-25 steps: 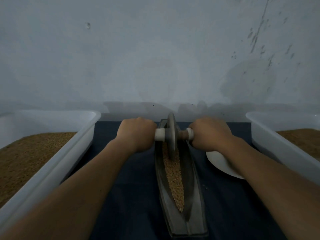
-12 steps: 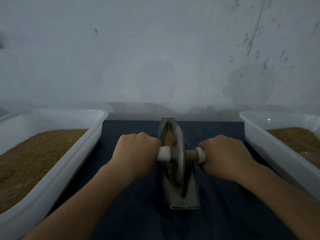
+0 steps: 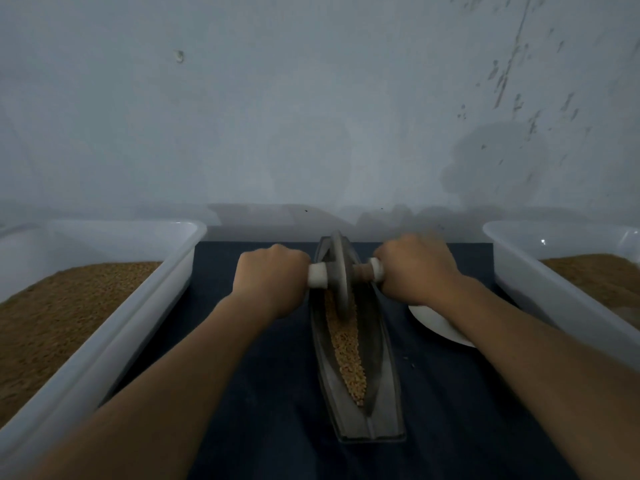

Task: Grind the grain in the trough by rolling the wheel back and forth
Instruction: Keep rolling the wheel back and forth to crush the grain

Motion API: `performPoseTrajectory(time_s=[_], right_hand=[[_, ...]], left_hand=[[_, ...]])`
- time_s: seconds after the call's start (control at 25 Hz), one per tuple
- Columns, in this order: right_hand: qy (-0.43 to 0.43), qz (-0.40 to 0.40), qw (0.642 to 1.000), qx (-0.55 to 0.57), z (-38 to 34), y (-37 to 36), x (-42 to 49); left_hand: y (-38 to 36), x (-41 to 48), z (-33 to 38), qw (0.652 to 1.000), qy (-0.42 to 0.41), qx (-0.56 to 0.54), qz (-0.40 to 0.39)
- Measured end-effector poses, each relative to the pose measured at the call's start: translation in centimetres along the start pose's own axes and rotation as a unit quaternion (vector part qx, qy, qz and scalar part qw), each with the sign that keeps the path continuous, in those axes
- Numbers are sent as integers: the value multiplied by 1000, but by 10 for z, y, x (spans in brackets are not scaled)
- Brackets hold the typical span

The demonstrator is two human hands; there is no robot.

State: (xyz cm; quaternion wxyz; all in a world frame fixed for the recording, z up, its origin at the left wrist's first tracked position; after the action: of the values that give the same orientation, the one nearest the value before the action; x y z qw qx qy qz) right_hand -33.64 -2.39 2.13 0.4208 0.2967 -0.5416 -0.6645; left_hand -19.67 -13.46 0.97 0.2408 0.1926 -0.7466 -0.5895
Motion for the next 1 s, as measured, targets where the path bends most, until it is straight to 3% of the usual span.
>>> performPoseTrajectory(time_s=[0.28, 0.72, 1.0], right_hand=[[10, -4, 1000, 14, -11, 3, -86], [-32, -27, 997, 61, 16, -20, 15], [-13, -65, 995, 68, 0, -17, -63]], left_hand=[[13, -81, 20, 998, -39, 38, 34], [14, 29, 8, 997, -17, 73, -18], [16, -40, 24, 995, -42, 72, -60]])
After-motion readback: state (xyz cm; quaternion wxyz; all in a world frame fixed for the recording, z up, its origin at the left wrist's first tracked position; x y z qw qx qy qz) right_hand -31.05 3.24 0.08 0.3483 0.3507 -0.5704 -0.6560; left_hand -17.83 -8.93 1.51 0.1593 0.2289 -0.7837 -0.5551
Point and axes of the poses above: each hand's wrist, its own x-axis towards the middle knuckle, its own y-axis out of the back of the hand, z = x × y, the point moved 10 cm from there along x, towards the middle knuckle, and after that the axes turned 15 degrees about -z, right-handed, at the moved point
